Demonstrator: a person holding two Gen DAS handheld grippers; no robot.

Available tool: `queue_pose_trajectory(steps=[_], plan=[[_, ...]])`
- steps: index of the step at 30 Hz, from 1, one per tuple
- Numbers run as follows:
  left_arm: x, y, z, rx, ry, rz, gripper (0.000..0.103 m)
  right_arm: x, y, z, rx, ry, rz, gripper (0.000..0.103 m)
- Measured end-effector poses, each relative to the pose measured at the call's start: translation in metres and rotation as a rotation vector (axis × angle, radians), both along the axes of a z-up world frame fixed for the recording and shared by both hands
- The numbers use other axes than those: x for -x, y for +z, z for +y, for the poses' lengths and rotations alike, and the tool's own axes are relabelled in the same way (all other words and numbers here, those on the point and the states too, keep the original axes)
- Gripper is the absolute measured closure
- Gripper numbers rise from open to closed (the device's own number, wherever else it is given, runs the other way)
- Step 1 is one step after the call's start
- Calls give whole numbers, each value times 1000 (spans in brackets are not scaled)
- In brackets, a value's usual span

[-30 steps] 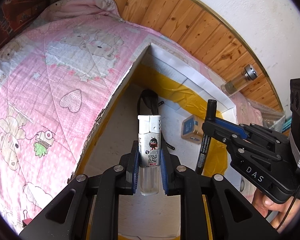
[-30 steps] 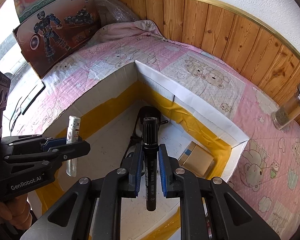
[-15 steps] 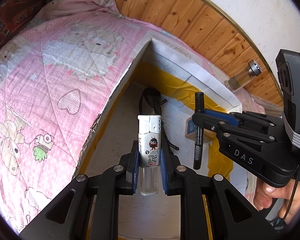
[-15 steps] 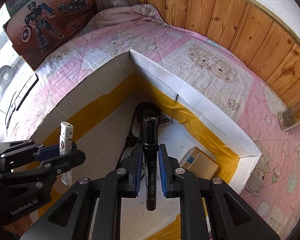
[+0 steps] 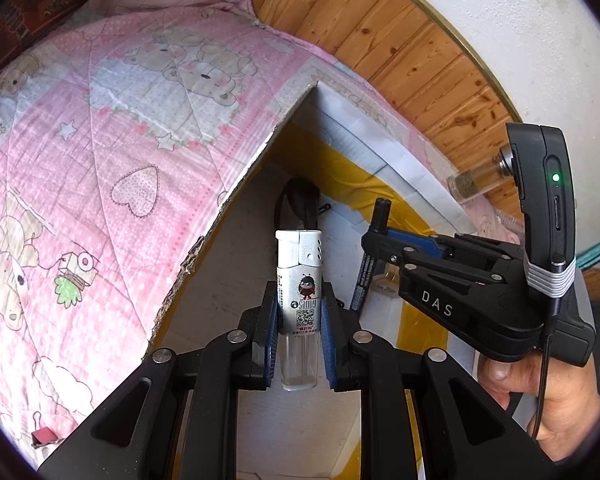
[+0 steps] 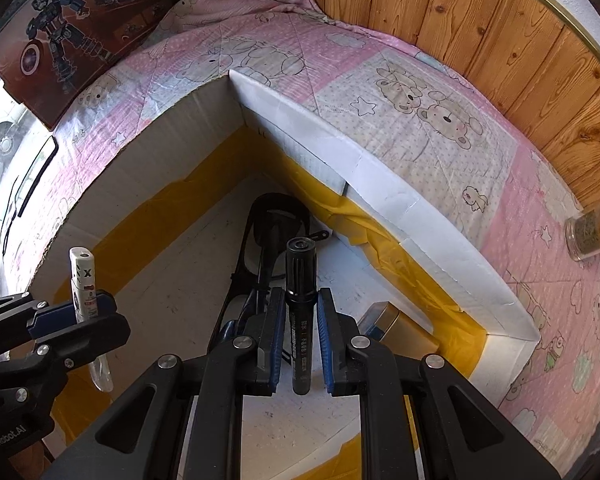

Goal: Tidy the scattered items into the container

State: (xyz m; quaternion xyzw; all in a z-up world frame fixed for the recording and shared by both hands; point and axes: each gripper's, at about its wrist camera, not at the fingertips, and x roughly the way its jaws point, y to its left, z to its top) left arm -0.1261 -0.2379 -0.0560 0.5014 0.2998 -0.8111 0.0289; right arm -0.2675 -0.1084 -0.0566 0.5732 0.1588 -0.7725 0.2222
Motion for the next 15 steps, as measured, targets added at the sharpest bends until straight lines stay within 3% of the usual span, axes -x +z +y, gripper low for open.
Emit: queue_pose_trajectory(steps=[15], plan=[[9,-22,-6,-63,108,-90,84,10,-12,1,-39,1,-11,86]])
